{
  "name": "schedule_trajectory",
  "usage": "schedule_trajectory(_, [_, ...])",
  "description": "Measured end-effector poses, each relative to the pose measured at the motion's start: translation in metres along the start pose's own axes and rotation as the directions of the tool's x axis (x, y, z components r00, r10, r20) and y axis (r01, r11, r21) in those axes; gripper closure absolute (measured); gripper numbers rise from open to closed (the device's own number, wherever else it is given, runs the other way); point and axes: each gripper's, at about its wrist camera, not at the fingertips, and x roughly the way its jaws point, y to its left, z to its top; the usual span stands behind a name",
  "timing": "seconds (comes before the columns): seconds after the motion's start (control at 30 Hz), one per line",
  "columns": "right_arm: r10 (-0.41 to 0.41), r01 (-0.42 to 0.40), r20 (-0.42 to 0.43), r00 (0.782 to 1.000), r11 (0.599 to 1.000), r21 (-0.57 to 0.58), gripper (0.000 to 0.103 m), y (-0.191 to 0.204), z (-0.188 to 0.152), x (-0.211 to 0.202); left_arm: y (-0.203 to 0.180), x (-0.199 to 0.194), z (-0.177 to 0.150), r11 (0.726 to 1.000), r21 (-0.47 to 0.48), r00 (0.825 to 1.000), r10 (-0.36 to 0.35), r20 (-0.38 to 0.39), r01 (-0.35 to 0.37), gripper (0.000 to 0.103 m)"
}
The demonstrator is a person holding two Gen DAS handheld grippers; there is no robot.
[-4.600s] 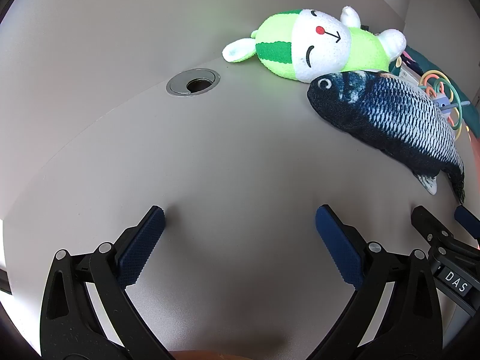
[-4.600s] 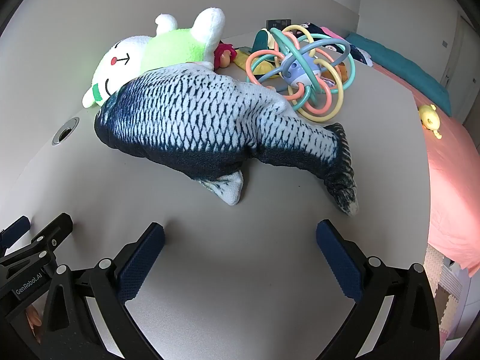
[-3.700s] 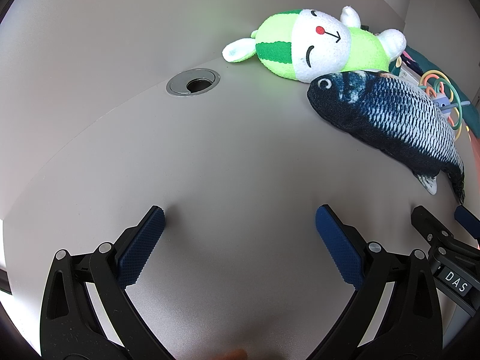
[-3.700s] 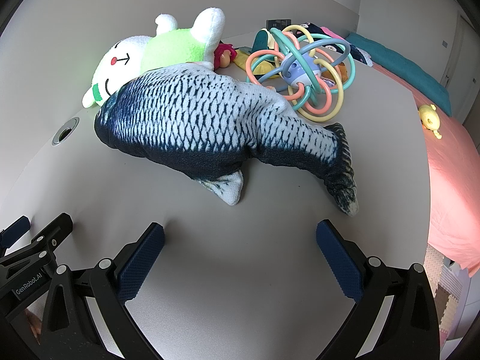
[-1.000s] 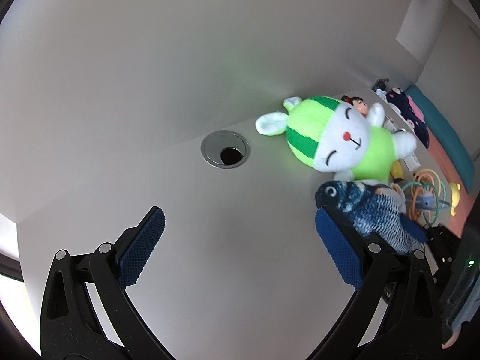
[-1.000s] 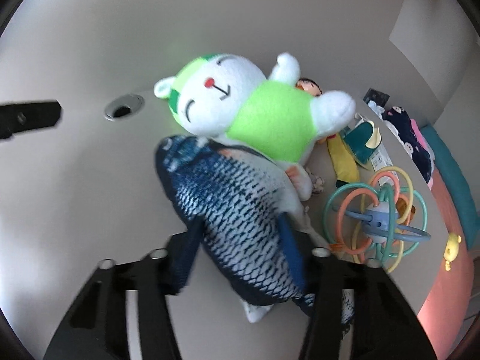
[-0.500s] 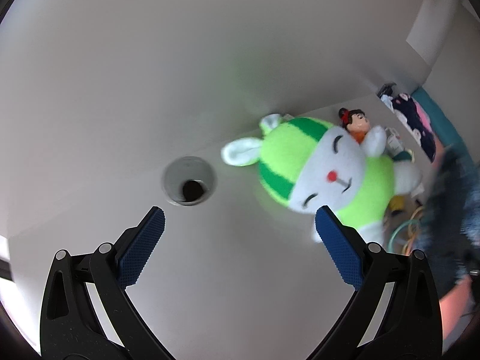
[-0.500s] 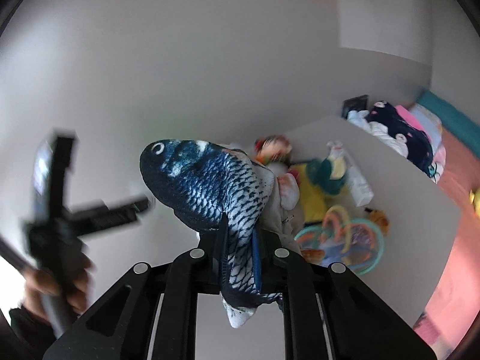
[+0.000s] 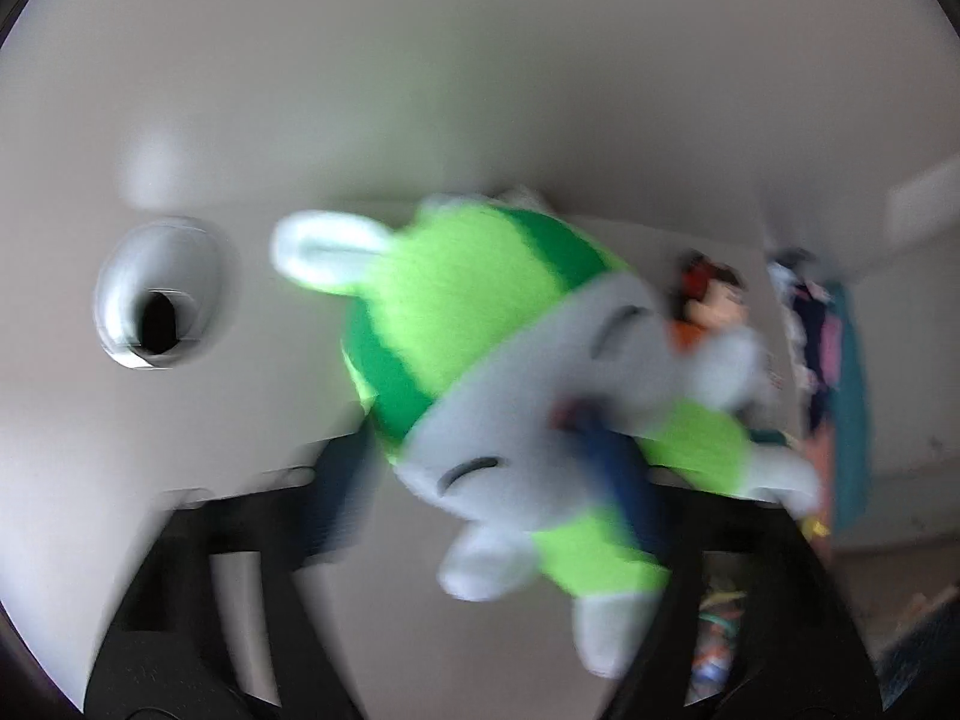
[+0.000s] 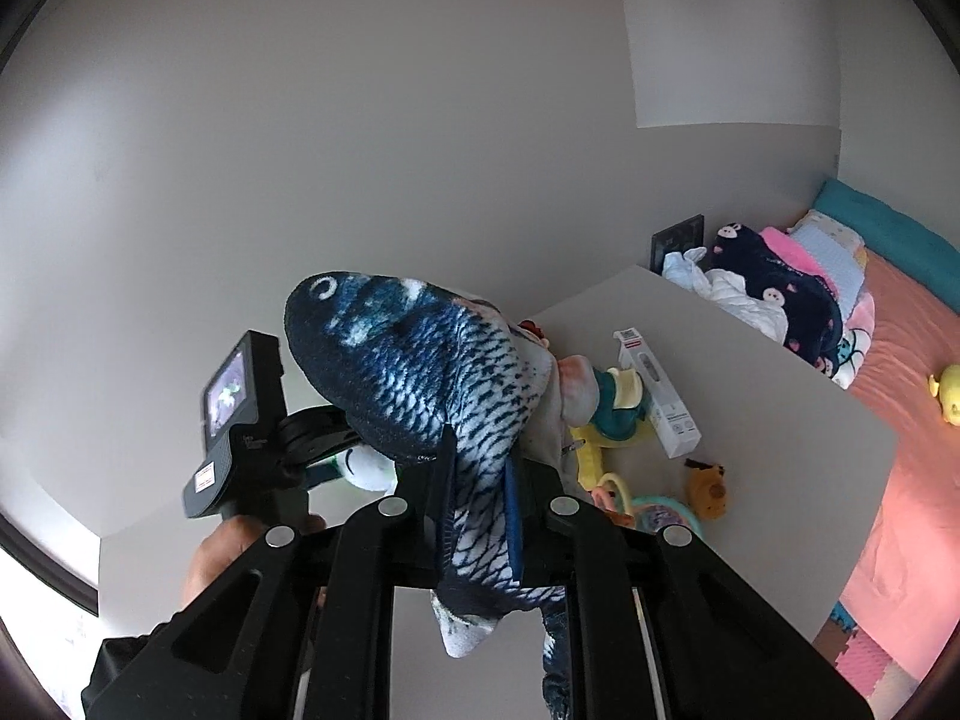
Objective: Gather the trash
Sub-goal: 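Grasp the blue fish plush with right tool while left tool grasps green bunny, then carry fish and bunny to the black bin and open both tools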
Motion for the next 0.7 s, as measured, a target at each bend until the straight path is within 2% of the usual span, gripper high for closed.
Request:
schedule_trajectory(0.07, [-0.016,0.016,0.015,1.0,1.0,0.006,0.088,-0.004,0.0,-0.009,-0.01,-0.009,-0.002,0.998,0.064,0.999,-0.006,0.042,0.003,0.07])
schedule_trajectory(0.1, [-0.026,0.026,0.025,0.999,1.0,0.01,0.088,-0.007,-0.001,-0.015,-0.014,-0.017,-0.006,0.995,0.096,0.998,-0.017,0.06,0.011,0.073])
schedule_trajectory(0.17, [-0.041,0.04,0.044,0.998,0.999,0.022,0.088,-0.012,-0.003,-0.029,-0.017,-0.031,-0.012,0.99,0.135,0.995,-0.05,0.084,0.038,0.075])
schedule_trajectory(0.23, [-0.063,0.06,0.066,0.996,0.998,0.035,0.088,-0.02,-0.006,-0.047,-0.023,-0.052,-0.023,0.98,0.196,0.99,-0.058,0.13,0.032,0.075])
schedule_trajectory(0.37, [-0.112,0.107,0.102,0.988,0.993,0.06,0.088,-0.039,-0.018,-0.084,-0.037,-0.109,-0.056,0.949,0.315,0.961,-0.078,0.264,-0.009,0.075])
schedule_trajectory(0.43, [-0.137,0.128,0.116,0.984,0.989,0.08,0.088,-0.05,-0.027,-0.102,-0.045,-0.132,-0.069,0.936,0.353,0.95,-0.106,0.293,-0.005,0.075])
schedule_trajectory(0.57, [-0.198,0.18,0.134,0.971,0.974,0.136,0.088,-0.083,-0.056,-0.138,-0.069,-0.173,-0.117,0.889,0.457,0.931,-0.197,0.309,0.036,0.075])
schedule_trajectory(0.67, [-0.255,0.228,0.139,0.957,0.956,0.186,0.088,-0.111,-0.081,-0.163,-0.093,-0.179,-0.153,0.848,0.526,0.924,-0.251,0.29,0.065,0.075])
schedule_trajectory(0.7, [-0.274,0.244,0.138,0.952,0.948,0.203,0.088,-0.119,-0.09,-0.172,-0.103,-0.18,-0.171,0.826,0.558,0.924,-0.272,0.268,0.081,0.075])
